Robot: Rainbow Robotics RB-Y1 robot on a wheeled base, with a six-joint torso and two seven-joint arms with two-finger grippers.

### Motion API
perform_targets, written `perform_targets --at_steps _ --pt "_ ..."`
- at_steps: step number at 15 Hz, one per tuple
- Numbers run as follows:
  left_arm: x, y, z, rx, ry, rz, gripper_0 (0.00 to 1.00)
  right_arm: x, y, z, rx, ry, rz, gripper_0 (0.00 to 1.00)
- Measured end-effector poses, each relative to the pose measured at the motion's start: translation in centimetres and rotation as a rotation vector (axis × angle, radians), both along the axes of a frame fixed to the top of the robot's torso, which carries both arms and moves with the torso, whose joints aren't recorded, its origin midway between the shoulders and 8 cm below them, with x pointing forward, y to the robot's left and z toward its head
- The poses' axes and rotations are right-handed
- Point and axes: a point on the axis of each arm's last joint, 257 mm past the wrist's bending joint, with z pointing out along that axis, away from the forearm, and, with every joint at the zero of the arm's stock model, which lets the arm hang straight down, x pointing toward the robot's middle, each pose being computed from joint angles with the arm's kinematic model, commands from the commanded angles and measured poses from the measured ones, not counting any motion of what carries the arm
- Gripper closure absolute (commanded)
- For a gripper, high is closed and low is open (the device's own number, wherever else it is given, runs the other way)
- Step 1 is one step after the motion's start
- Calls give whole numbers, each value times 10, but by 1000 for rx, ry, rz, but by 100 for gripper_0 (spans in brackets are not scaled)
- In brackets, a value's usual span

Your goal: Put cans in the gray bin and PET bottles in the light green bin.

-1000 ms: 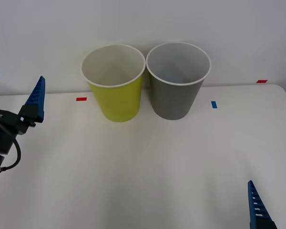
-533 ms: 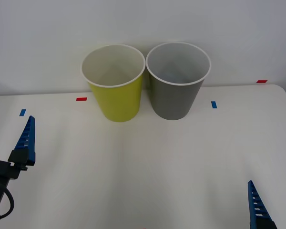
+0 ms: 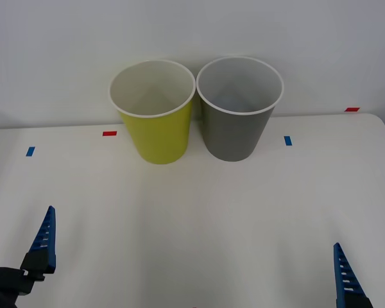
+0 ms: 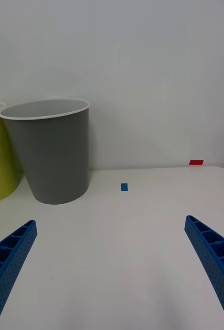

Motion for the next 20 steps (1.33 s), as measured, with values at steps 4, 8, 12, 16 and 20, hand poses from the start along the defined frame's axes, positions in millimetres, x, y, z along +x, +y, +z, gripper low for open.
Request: perform_targets --at_steps 4,8,12,16,20 --pt "-19 4 -19 17 37 28 0 0 0 0 0 0 0 0" --pt "-45 9 -33 32 20 64 0 0 0 0 0 0 0 0" --pt "-71 8 -44 23 52 88 0 0 0 0 0 0 0 0" --pt "-77 9 -51 22 69 96 0 0 0 0 0 0 0 0" --pt "-77 9 -51 21 71 96 0 0 0 0 0 0 0 0"
